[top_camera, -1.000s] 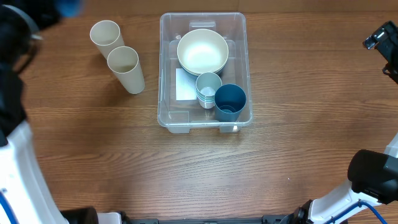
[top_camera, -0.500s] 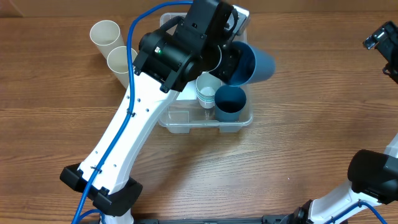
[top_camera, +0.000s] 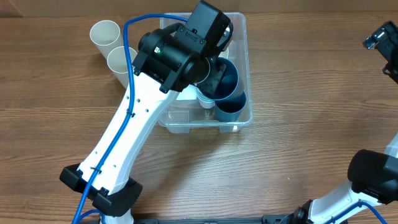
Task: Pack container
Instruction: 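Lift the blue tumbler and drop it into the first blue tumbler, then move the left gripper to the front cream tumbler and grasp it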
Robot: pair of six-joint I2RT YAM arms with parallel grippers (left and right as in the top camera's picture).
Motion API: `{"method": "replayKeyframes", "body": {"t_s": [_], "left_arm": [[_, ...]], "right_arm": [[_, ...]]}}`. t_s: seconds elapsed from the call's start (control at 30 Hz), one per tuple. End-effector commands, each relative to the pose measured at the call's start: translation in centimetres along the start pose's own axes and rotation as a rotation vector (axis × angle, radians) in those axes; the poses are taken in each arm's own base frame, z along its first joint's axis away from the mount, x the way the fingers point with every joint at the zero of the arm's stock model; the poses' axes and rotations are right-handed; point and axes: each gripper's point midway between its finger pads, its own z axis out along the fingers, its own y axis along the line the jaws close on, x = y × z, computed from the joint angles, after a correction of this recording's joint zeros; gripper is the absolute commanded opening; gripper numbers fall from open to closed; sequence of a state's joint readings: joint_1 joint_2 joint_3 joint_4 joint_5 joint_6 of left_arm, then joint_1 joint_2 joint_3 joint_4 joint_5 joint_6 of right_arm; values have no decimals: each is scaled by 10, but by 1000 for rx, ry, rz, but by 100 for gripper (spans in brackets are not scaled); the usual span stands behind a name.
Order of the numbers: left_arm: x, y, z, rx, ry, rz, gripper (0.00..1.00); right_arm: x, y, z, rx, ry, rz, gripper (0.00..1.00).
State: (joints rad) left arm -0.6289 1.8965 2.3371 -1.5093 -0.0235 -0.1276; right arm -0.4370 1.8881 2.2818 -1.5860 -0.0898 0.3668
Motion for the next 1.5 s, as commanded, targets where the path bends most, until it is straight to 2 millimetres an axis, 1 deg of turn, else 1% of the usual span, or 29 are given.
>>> {"method": "replayKeyframes", "body": {"t_s": [0.0, 0.17, 0.27, 0.5, 0.6, 0.63, 0.67, 0.73, 0.77, 0.83, 0.97, 1.03, 1.1, 1.13, 1.17, 1.23, 1.27, 1.3, 1.33, 1.37, 1.43, 1.47], "left_arm": [[2, -2, -10, 3, -13, -2, 4], [8, -6, -10, 19, 14, -8, 4], [10, -11, -5, 24, 29, 3, 4], [14, -13, 29, 13, 110, 8, 4], [14, -13, 29, 13, 111, 7, 4], [15, -13, 29, 13, 112, 8, 11], [15, -13, 29, 13, 112, 8, 22], [15, -13, 29, 13, 112, 8, 42], [15, -13, 29, 14, 112, 7, 45], [15, -15, 29, 21, 112, 7, 48], [13, -15, 29, 22, 104, 6, 47], [7, -15, 29, 24, 82, -5, 47], [-2, -8, 21, 15, 40, -26, 48], [-6, 1, 14, -6, 20, -41, 51], [-9, 16, 5, -47, 2, -84, 54], [-9, 68, -18, -150, -31, -196, 63], [-7, 91, -24, -177, -38, -252, 65], [-5, 111, -26, -202, -36, -294, 67], [3, 141, -26, -239, -17, -359, 71], [10, 164, -24, -266, 4, -395, 74], [21, 201, -18, -295, 36, -424, 78], [23, 210, -15, -297, 46, -423, 79]], "right_arm": [[-4, 4, -11, -19, -35, 2, 100], [-4, 4, -11, -19, -35, 2, 100], [-4, 4, -11, -19, -35, 2, 100], [-4, 4, -11, -19, -35, 2, 100], [-4, 4, -11, -19, -35, 2, 100], [-4, 4, -11, -19, -35, 2, 100], [-4, 4, -11, -19, -35, 2, 100], [-4, 4, -11, -19, -34, 2, 100], [-4, 4, -11, -19, -35, 2, 100], [-4, 4, -11, -19, -35, 2, 100], [-4, 4, -11, -19, -35, 2, 100], [-4, 4, -11, -19, -34, 2, 100], [-4, 4, -11, -19, -35, 2, 100], [-4, 4, -11, -19, -35, 2, 100], [-4, 4, -11, -19, -34, 2, 100], [-4, 4, -11, -19, -35, 2, 100], [-4, 4, -11, -19, -34, 2, 100], [-4, 4, -11, -19, -35, 2, 100], [-4, 4, -11, -19, -34, 2, 100], [-4, 4, -11, -19, -35, 2, 100], [-4, 4, -11, -19, -35, 2, 100], [-4, 4, -11, -19, -35, 2, 100]]}}
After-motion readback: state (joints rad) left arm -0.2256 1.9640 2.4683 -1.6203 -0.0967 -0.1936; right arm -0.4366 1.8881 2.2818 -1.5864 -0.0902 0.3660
